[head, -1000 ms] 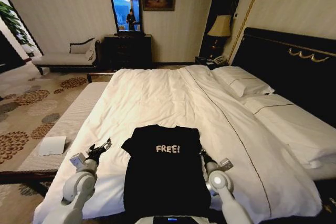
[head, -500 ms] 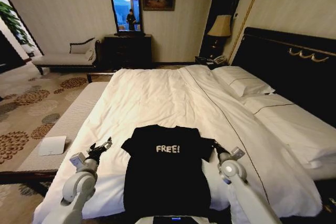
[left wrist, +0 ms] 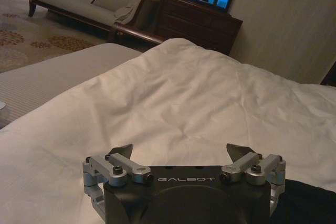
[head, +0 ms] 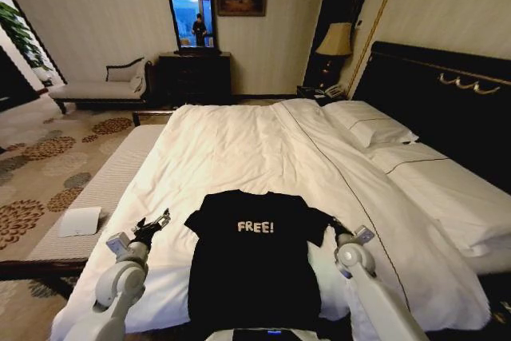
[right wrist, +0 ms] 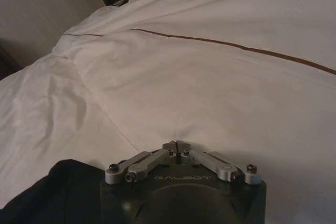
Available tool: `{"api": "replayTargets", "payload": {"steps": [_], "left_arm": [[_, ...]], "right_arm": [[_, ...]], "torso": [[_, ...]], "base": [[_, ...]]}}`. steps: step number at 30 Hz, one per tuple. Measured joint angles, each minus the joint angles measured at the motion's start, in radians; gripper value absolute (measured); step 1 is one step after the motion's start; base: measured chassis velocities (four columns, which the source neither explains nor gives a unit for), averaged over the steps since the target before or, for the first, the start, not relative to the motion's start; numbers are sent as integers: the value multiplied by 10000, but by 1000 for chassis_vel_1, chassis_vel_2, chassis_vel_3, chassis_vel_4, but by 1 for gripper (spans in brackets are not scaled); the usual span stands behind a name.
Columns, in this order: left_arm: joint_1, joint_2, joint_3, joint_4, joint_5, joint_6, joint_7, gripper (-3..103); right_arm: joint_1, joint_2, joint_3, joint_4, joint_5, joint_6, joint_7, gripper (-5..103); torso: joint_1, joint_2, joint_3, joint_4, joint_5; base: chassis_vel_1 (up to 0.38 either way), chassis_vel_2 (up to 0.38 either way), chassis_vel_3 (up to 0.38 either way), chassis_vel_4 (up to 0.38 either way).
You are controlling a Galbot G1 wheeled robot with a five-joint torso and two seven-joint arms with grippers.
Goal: Fold the clothes on the bed.
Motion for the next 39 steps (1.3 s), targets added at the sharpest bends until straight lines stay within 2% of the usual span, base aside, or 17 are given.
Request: {"api": "replayTargets", "payload": {"steps": [8,10,11,15,16,20,21,22,23,25,26,29,30,31,35,36,39], "left_arm": [[-81,-38,74,145,-3,-6,7,100],[-134,-45,102,184,-2,-7,9,100],[-134,-45,102,184,-2,-7,9,100],[-158,-55,63,248,-4,-14,13,100],[-158,-55,63,248,-4,-14,13,100],[-78,-49,-34,290,-8,-48,29,100],[-78,-49,-34,290,-8,-48,29,100],[-77,-42,-29,295,-7,-54,35,100],[-100,-27,1,305,-5,-55,34,100],[-223,34,149,328,-5,-52,33,100],[-223,34,149,328,-5,-52,33,100],[-244,49,186,294,-5,-29,12,100],[-222,41,177,269,1,-27,11,100],[-222,41,177,269,1,-27,11,100],[-91,-30,84,216,64,-27,4,100],[-55,-56,52,195,78,-31,4,100],[-2,-85,5,159,91,-35,4,100]], "right_arm": [[-47,157,-289,-238,-201,-240,208,-1],[-49,223,-319,-305,-362,-326,337,9],[-49,223,-319,-305,-362,-326,337,9],[24,222,-64,-95,-651,-453,878,25],[24,222,-64,-95,-651,-453,878,25],[440,-622,-7,98,-582,-544,740,47],[440,-622,-7,98,-582,-544,740,47],[600,-853,-112,26,-539,-545,487,52],[745,-1093,-211,-86,-518,-546,163,52],[1022,-1589,-451,-388,-430,-564,-709,63],[1022,-1589,-451,-388,-430,-564,-709,63],[1569,-2153,-1051,-1047,-45,-712,-2306,80],[1730,-2285,-1267,-1212,88,-768,-2735,80],[1730,-2285,-1267,-1212,88,-768,-2735,80],[2315,-2539,-2006,-2048,198,-1016,-4460,99],[2488,-2539,-2211,-2322,140,-1022,-4827,99],[2800,-2474,-2556,-2746,44,-1027,-5189,100]], "torso": [[0,0,0,1,0],[0,0,0,0,0],[0,0,0,0,0],[0,-1,0,0,3],[0,-1,0,0,3],[0,0,0,-1,-4],[0,0,0,-1,-4],[0,0,0,1,0],[0,0,0,2,5],[0,0,0,-1,-2],[0,0,0,-1,-2],[1,0,0,-2,2],[1,0,1,0,2],[1,0,1,0,2],[0,0,0,0,0],[0,0,0,0,0],[1,0,1,1,1]], "base": [[0,0,0,0],[0,0,0,0],[0,0,0,0],[0,0,0,0],[0,0,0,0],[0,0,0,0],[0,0,0,0],[0,0,0,0],[0,0,0,0],[0,0,0,0],[0,0,0,0],[0,0,0,0],[0,0,0,0],[0,0,0,0],[0,0,0,0],[0,0,0,0],[0,0,0,0]]}}
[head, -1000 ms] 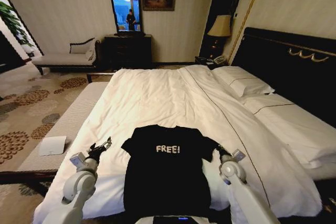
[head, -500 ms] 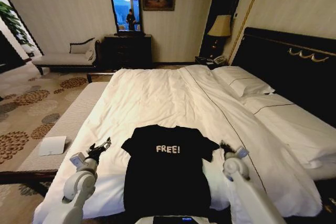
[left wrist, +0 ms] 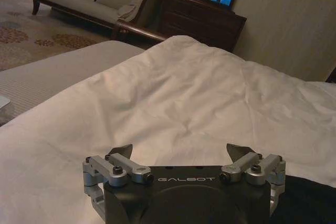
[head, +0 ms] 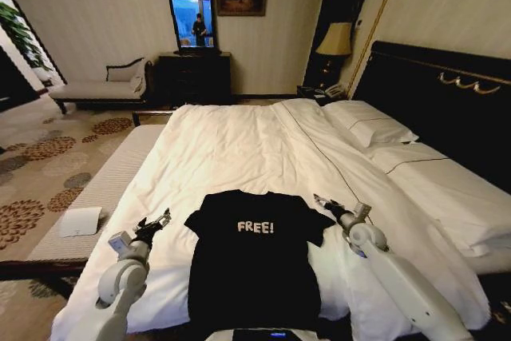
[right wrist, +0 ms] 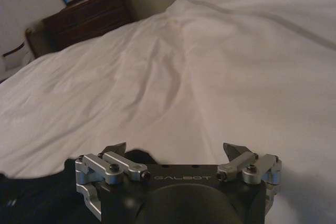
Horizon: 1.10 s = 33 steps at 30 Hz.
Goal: Fold the clothes on the bed.
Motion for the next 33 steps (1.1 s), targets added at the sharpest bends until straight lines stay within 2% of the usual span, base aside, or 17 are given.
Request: {"api": "replayTargets", "payload": {"steps": [9,10,12,17,20,23,27,29,31,33], "left_arm": [[70,-33,-92,-76,25,-18,-6,100],[73,-38,-93,-77,29,-18,-8,100],[71,-48,-94,-78,34,-20,-14,100],[49,-74,-76,-78,49,-22,-27,100],[30,-105,-15,-75,83,-23,-33,100],[22,-122,12,-75,109,-22,-37,100],[29,-132,21,-80,127,-22,-49,100],[37,-133,21,-85,129,-22,-51,100],[51,-140,16,-90,130,-21,-52,100],[55,-145,15,-90,131,-21,-53,100]], "right_arm": [[892,367,-783,-1330,-380,60,-283,100],[954,381,-813,-1423,-384,89,-274,102],[1039,383,-851,-1568,-393,141,-275,97],[1112,379,-893,-1758,-475,234,-441,91],[1161,399,-960,-1890,-555,280,-591,75],[1195,409,-1019,-1944,-591,299,-680,70],[1255,418,-1074,-2073,-703,321,-804,47],[1255,418,-1078,-2090,-721,327,-831,47],[1236,412,-1084,-2097,-744,359,-882,37],[1214,407,-1083,-2095,-748,399,-919,33]], "torso": [[0,0,0,1,-1],[0,0,0,1,-1],[0,0,-2,0,-1],[0,0,-1,0,-1],[0,0,-1,-1,-1],[0,1,-1,-1,-1],[0,0,-1,0,-1],[0,0,-1,-1,-2],[0,0,-1,-1,-1],[0,0,-1,0,-1]], "base": [[0,0,0,0],[0,0,0,0],[0,0,0,0],[0,0,0,0],[0,0,0,0],[0,0,0,0],[0,0,0,0],[0,0,0,0],[0,0,0,0],[0,0,0,0]]}}
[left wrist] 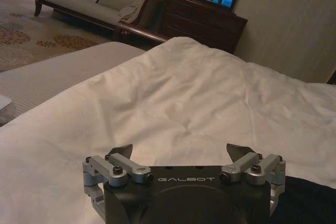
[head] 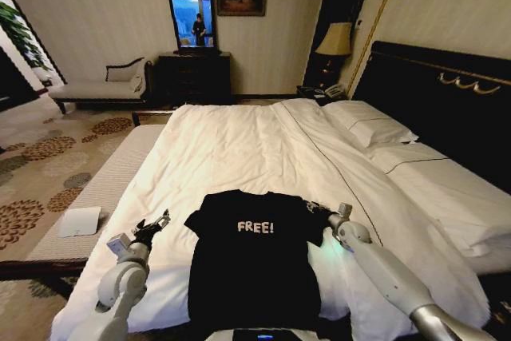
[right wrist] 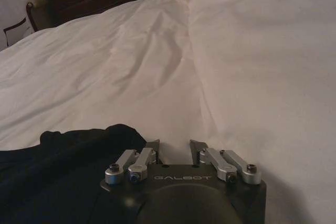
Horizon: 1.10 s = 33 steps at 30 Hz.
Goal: Fold the clothes on the bed.
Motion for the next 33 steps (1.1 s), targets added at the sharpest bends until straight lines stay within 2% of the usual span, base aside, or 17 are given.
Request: {"api": "replayTargets", "payload": {"steps": [2,6,7,8,11,16,20,23,24,26,28,33], "left_arm": [[2,-12,1,0,3,1,-1,100],[-9,-24,21,5,8,4,-4,100],[-15,-26,27,11,9,6,-4,100],[-15,-26,27,11,9,6,-4,100],[-29,-28,38,30,12,13,-4,100],[-48,-28,41,56,12,18,-7,100],[-60,-28,49,97,12,19,-8,100],[-70,-37,58,116,12,20,-8,100],[-70,-37,58,116,12,20,-8,100],[-73,-43,61,119,13,20,-8,100],[-74,-44,62,120,13,20,-8,100],[-64,-53,50,124,22,20,-8,100]], "right_arm": [[-24,-7,13,35,2,125,-176,32],[-47,-30,26,84,8,242,-423,38],[-52,-35,25,87,8,263,-474,44],[-52,-35,25,87,8,263,-474,44],[-66,-40,12,63,-77,313,-621,58],[-69,-35,-53,-110,-398,416,-840,66],[-83,-11,-69,-145,-515,434,-965,63],[-106,-6,-76,-151,-574,436,-1036,48],[-106,-6,-76,-151,-574,436,-1036,48],[-106,-6,-83,-175,-615,441,-1075,37],[-107,-7,-84,-177,-627,443,-1087,37],[-122,-50,-81,-135,-734,455,-1141,11]], "torso": [[0,0,0,0,0],[-1,0,0,0,0],[0,0,0,0,0],[0,0,0,0,0],[0,0,0,0,0],[-1,0,0,0,0],[0,1,0,0,0],[0,0,0,0,0],[0,0,0,0,0],[-1,0,0,0,0],[-1,1,0,0,0],[0,0,0,0,0]], "base": [[0,0,0,0],[0,0,0,0],[0,0,0,0],[0,0,0,0],[0,0,0,0],[0,0,0,0],[0,0,0,0],[0,0,0,0],[0,0,0,0],[0,0,0,0],[0,0,0,0],[0,0,0,0]]}}
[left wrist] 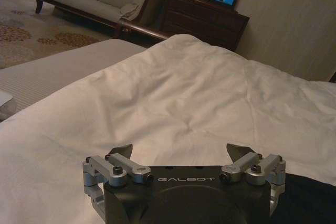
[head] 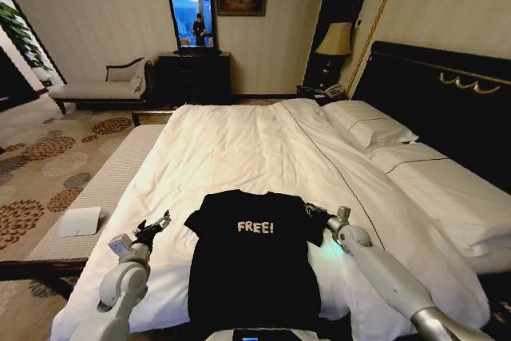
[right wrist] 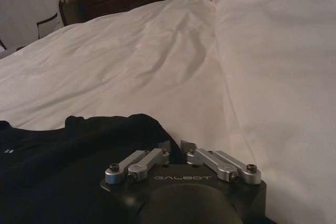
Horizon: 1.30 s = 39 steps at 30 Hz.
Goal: Fold the clothes on the bed.
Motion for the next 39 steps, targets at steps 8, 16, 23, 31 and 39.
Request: {"api": "replayTargets", "payload": {"steps": [8,16,23,31,39], "left_arm": [[73,-29,-11,-70,38,-6,-3,100],[121,-65,36,-103,89,-23,-6,100],[139,-111,118,-109,117,-30,-6,100],[166,-128,81,-139,119,-33,-6,100],[149,-113,26,-99,112,-45,-11,100]], "right_arm": [[-112,-57,143,139,-188,222,-105,0],[-340,-151,366,440,-172,282,-113,0],[-299,-215,281,116,-587,576,-768,2],[195,-255,0,-628,-1314,717,-1616,33],[424,-212,-173,-925,-1382,686,-1749,61]], "torso": [[0,0,0,0,0],[0,1,0,0,-1],[0,0,0,0,1],[0,0,0,0,-1],[0,0,0,0,0]], "base": [[0,0,0,0],[0,0,0,0],[0,0,0,0],[0,0,0,0],[0,0,0,0]]}}
